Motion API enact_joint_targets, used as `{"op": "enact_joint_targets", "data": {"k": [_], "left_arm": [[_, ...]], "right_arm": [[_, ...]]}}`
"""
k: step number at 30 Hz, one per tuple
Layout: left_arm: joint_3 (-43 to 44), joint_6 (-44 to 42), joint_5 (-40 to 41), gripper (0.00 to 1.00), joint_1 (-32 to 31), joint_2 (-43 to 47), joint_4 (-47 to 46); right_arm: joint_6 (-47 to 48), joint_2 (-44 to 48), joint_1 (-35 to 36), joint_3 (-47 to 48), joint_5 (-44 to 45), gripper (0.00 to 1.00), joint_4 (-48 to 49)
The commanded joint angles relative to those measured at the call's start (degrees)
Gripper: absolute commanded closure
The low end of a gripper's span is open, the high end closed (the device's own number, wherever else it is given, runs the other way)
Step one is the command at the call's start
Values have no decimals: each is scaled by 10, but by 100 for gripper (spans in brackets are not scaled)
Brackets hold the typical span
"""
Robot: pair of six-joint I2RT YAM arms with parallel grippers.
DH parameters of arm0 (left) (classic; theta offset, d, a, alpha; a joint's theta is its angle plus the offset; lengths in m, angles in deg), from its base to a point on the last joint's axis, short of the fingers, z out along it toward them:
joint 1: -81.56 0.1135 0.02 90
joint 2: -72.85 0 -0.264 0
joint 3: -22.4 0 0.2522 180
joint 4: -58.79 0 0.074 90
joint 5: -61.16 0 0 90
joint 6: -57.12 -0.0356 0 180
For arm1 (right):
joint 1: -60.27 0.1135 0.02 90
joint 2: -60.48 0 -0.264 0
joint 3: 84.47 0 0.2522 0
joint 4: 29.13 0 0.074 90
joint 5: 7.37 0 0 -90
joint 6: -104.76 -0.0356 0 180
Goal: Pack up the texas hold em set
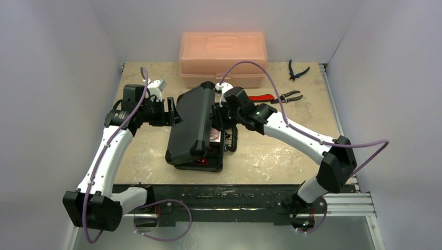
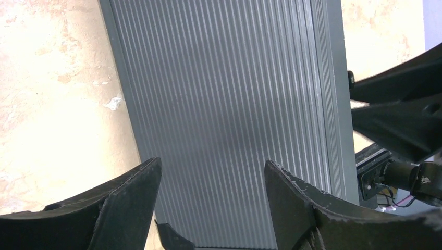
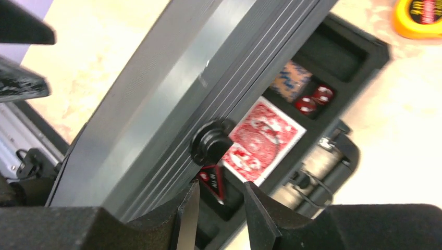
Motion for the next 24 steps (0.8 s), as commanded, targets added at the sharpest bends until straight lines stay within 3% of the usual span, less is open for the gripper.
{"op": "enact_joint_targets", "data": {"k": [1, 9, 10, 11, 15, 24], "left_arm": [[-9, -13, -5, 28, -4, 14, -21], [-8, -12, -8, 24, -7, 10, -22], [-9, -12, -8, 23, -8, 10, -22], [-9, -11, -6, 23, -9, 9, -22], [-8, -7, 6, 22, -19, 8, -19], [-3, 17, 55, 23, -68, 3, -14]], "right_arm": [[2, 56, -53, -19, 21, 59, -2], [2, 90, -130, -106, 34, 59, 22], [-27, 86, -130, -115, 30, 20, 27], [-39, 82, -130, -123, 28, 17, 35], [-44, 68, -130, -153, 28, 21, 50], [-37, 46, -130, -222, 28, 50, 89]]}}
